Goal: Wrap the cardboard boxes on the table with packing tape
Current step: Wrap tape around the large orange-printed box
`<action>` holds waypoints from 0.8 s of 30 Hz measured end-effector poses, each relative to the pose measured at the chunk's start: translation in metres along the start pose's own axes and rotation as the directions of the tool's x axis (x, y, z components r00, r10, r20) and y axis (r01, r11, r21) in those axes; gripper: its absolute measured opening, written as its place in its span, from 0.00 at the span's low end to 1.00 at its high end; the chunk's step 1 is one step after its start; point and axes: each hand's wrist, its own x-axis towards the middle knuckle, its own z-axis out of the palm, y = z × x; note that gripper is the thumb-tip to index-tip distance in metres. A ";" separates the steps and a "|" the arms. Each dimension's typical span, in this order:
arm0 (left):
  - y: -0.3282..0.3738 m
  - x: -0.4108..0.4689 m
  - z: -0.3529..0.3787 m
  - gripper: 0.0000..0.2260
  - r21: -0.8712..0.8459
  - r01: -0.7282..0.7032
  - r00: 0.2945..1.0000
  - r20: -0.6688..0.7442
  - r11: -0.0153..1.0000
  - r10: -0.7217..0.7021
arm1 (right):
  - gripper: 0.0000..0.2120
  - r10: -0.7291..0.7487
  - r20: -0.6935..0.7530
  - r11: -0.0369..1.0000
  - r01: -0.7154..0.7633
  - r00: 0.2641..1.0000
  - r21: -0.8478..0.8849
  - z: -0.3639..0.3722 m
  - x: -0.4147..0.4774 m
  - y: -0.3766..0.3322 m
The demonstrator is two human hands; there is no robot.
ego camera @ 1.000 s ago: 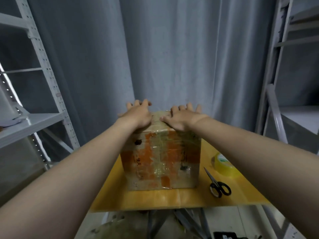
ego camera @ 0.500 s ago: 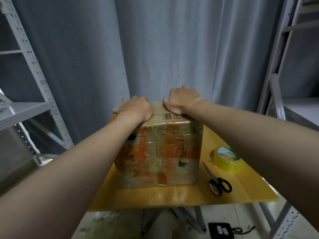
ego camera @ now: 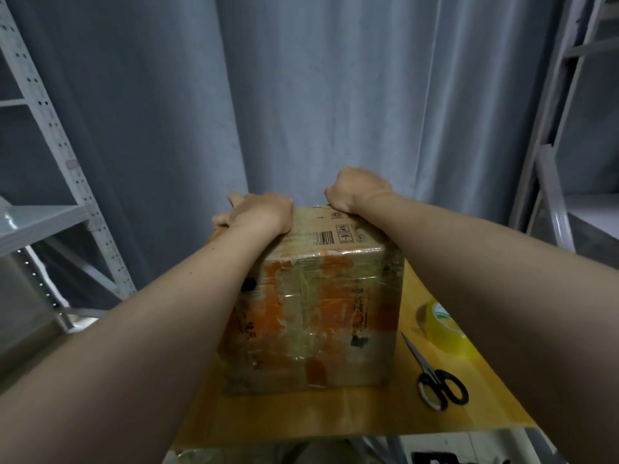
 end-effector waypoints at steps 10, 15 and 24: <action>-0.001 0.000 0.006 0.12 -0.059 0.005 1.000 -0.023 0.998 -0.006 | 0.20 0.192 -0.155 0.971 -0.165 0.969 0.172 0.005 -0.005 0.007; -0.006 -0.018 0.002 0.09 -0.154 0.002 0.998 -0.067 0.988 -0.013 | 0.27 0.252 0.030 0.967 -0.253 0.967 0.043 -0.010 -0.028 0.009; -0.030 -0.060 -0.015 0.17 -0.373 -0.134 0.946 -0.323 0.918 0.007 | 0.17 0.092 -0.326 0.991 -0.054 0.941 0.123 -0.038 -0.092 0.001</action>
